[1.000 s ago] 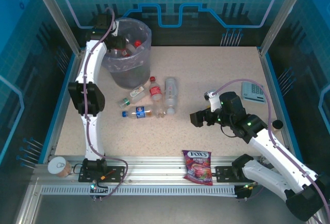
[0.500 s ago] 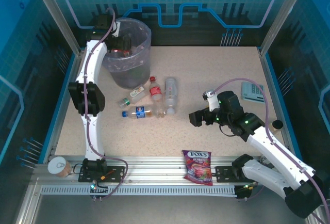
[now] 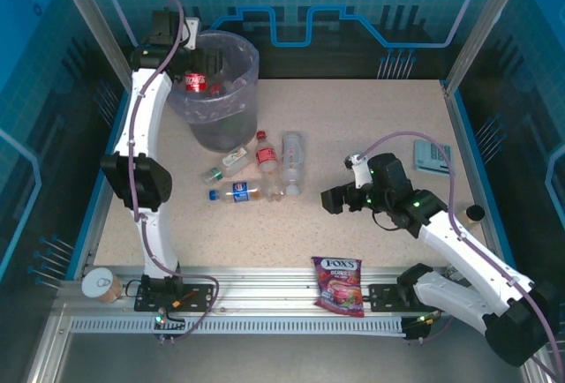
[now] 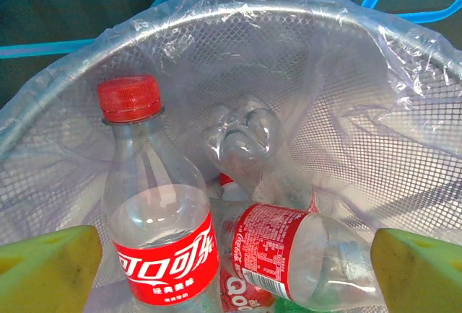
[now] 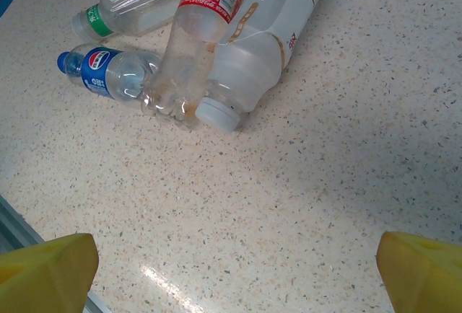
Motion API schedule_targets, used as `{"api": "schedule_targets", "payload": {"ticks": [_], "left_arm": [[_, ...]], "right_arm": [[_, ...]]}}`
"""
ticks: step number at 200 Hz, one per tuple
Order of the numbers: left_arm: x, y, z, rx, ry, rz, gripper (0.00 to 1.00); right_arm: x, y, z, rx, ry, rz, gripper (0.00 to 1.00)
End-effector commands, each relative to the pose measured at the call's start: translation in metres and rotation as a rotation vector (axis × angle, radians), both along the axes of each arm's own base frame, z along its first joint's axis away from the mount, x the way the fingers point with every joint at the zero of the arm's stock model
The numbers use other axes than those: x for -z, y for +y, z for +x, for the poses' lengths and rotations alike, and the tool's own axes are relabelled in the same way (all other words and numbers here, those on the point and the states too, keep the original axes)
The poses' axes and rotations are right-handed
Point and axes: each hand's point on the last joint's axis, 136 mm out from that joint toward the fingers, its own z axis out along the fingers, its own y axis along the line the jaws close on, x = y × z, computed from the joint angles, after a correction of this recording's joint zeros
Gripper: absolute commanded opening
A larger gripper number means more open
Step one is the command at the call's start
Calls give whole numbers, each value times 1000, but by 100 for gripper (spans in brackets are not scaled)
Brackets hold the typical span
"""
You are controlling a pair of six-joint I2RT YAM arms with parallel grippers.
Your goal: Put the plastic bottles in the bin
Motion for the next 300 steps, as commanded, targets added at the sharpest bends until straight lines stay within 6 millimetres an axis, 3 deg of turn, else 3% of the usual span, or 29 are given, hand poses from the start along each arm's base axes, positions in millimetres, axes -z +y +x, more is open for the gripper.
{"api": "schedule_targets", "payload": {"ticks": [1, 92, 115, 148, 184, 217, 222, 225, 238, 266, 300], "left_arm": [[22, -5, 0, 15, 65, -1, 96], [63, -12, 11, 12, 130, -38, 94], [55, -12, 7, 11, 112, -39, 94], [13, -8, -7, -5, 38, -24, 97], [-34, -3, -43, -35, -38, -20, 99], [-62, -8, -94, -52, -109, -50, 99], [-62, -10, -102, -51, -109, -59, 99], [-62, -12, -107, -50, -113, -67, 99], [-57, -18, -128, -55, -116, -100, 99], [-33, -39, -170, -53, -98, -190, 99], [-5, -78, -215, 2, -79, -325, 99]], "right_arm": [[-1, -4, 2, 25, -2, 10, 100], [7, -6, 0, 35, 19, -3, 100], [9, -6, 2, 39, 22, -6, 100], [10, 3, 16, 43, 29, -4, 100], [18, 20, 41, 63, 25, -19, 97], [25, 45, 67, 61, 7, -43, 92], [32, 48, 69, 57, 18, -52, 91], [25, 54, 75, 56, 2, -41, 91], [29, 63, 86, 61, 3, -54, 89], [40, 78, 111, 81, 6, -71, 86], [56, 95, 134, 89, 23, -78, 78]]}}
